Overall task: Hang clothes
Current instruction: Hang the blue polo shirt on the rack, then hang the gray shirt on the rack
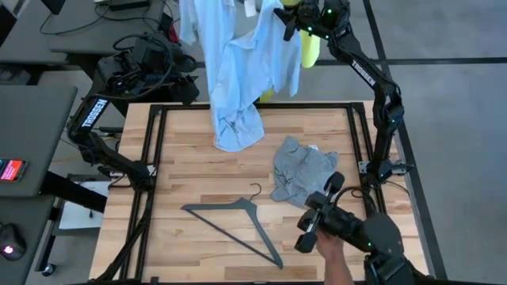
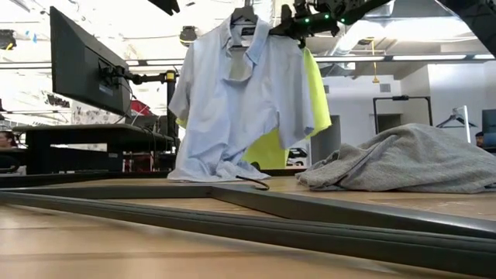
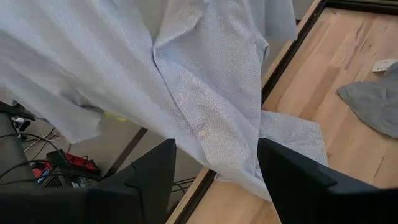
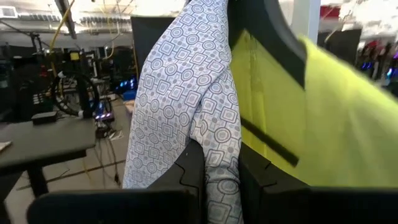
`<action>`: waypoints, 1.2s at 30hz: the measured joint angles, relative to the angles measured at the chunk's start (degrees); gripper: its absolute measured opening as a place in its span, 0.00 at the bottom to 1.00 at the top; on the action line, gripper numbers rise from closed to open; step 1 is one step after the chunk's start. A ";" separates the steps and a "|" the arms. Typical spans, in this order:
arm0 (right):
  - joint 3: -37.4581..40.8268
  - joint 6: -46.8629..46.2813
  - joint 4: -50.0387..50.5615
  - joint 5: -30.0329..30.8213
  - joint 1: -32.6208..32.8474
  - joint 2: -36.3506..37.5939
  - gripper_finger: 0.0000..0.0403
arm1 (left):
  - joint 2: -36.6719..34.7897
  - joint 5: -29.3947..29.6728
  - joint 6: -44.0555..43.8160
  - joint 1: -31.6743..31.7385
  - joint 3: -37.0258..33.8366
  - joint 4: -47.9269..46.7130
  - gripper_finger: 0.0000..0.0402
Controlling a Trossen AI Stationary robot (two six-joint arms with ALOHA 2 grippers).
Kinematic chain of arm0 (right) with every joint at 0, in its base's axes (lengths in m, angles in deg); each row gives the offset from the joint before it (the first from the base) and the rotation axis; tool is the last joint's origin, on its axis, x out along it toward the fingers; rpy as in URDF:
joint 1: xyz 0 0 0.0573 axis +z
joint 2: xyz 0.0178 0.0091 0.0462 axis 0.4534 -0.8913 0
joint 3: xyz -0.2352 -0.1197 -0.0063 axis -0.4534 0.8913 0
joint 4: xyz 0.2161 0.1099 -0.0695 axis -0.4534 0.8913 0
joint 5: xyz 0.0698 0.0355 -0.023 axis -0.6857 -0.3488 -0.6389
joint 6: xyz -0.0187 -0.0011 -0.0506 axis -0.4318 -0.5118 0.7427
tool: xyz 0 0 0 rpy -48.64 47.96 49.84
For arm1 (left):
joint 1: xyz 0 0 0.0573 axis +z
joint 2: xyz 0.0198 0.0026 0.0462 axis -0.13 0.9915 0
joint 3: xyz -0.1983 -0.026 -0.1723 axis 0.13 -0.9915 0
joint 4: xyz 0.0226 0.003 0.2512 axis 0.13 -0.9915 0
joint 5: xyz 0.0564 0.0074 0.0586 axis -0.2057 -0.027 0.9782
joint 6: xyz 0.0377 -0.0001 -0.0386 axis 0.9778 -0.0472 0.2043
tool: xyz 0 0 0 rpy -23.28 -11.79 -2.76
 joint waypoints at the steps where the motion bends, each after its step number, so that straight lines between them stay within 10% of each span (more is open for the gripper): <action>1: 0.00 -0.18 0.77 -0.07 -0.19 -0.02 0.08 | 0.00 -0.01 0.13 0.00 0.00 -0.05 0.52; 13: 0.00 1.00 2.11 -0.38 -0.87 -0.09 0.08 | 0.02 0.00 1.79 0.09 0.00 -0.71 0.52; 18: -0.02 1.54 5.53 0.04 -0.64 0.19 0.30 | 0.02 0.01 1.68 0.09 0.00 -1.02 0.52; 25: 0.02 17.92 21.35 4.57 -1.72 6.66 0.60 | 0.02 0.07 -2.55 0.56 0.00 -3.67 0.52; 36: 0.00 21.12 52.05 1.65 2.58 16.91 0.62 | -0.94 -13.74 -11.16 0.64 -0.09 -6.86 0.52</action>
